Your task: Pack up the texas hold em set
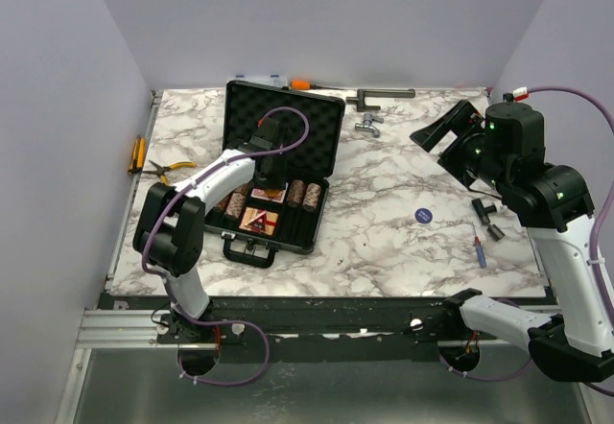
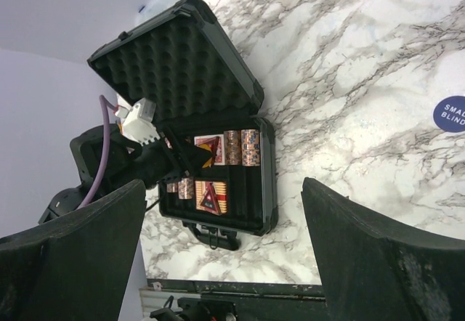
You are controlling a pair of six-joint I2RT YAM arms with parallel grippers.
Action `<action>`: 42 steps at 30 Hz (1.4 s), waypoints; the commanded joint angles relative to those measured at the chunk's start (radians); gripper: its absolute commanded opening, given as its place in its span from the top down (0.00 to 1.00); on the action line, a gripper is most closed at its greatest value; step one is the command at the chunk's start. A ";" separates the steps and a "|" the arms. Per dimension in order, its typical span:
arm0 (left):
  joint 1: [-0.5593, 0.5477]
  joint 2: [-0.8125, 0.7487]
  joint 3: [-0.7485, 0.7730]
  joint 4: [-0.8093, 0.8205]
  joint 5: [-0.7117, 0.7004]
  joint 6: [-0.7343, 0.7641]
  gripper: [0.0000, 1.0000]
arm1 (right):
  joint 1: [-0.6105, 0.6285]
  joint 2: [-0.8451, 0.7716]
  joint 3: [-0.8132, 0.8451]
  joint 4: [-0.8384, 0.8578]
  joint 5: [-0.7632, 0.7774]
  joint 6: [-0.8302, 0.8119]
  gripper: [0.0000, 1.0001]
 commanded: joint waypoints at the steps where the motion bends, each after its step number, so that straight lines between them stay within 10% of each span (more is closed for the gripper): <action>1: 0.011 0.026 -0.007 0.035 0.031 0.004 0.53 | 0.002 -0.009 -0.012 0.003 -0.007 0.010 0.09; 23: 0.025 0.011 0.006 0.053 0.023 0.025 0.19 | 0.002 -0.007 -0.024 -0.001 0.003 0.012 0.09; 42: 0.025 -0.547 -0.276 0.036 0.088 0.024 0.14 | 0.002 0.078 -0.145 -0.099 0.090 -0.033 0.00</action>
